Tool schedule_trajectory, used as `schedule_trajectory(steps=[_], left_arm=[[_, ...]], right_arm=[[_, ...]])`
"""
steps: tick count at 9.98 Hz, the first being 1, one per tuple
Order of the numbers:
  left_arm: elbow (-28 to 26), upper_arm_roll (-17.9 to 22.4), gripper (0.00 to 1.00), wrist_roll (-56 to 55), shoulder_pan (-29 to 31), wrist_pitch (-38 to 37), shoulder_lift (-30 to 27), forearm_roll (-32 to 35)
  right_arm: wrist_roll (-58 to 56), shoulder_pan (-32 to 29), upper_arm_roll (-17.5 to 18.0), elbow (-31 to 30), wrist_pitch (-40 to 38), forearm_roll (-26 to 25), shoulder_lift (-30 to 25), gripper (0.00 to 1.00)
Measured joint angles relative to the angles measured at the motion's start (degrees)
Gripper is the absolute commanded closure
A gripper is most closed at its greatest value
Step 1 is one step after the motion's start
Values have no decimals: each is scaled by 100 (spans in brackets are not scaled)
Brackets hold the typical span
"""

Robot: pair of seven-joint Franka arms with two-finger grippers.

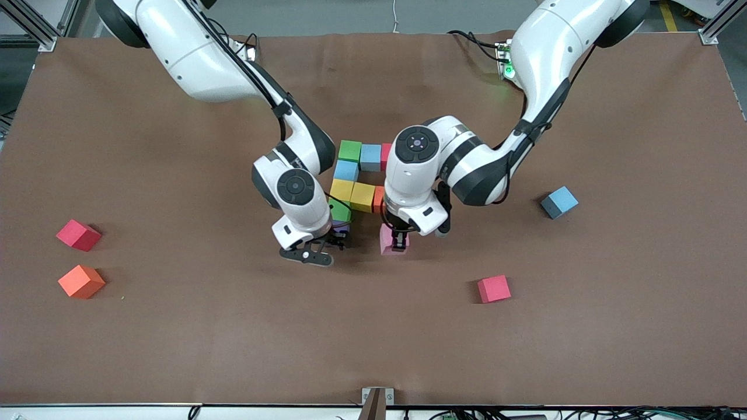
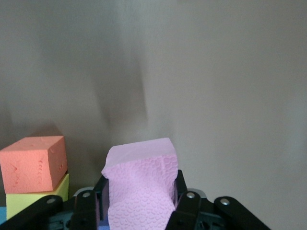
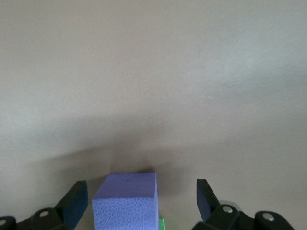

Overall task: Arrange 11 blocks into digit 3
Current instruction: 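Place purple at the shape with the right gripper while the left gripper carries pink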

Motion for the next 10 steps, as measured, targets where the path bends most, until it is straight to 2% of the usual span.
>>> schedule_trajectory(steps=[4,6,10], left_arm=[[9,414,79,208,-587,681,387,2],[14,518,79,351,-770,908,577,2],[25,740,79,440,-1014,1158,744,2]], right_arm=[[16,-329,42,-5,-280,134,-445,0],[-342,-838,36,-8,-499,138,-564,0],[-1907,-2047,41,5,-1152,173,-939,0]])
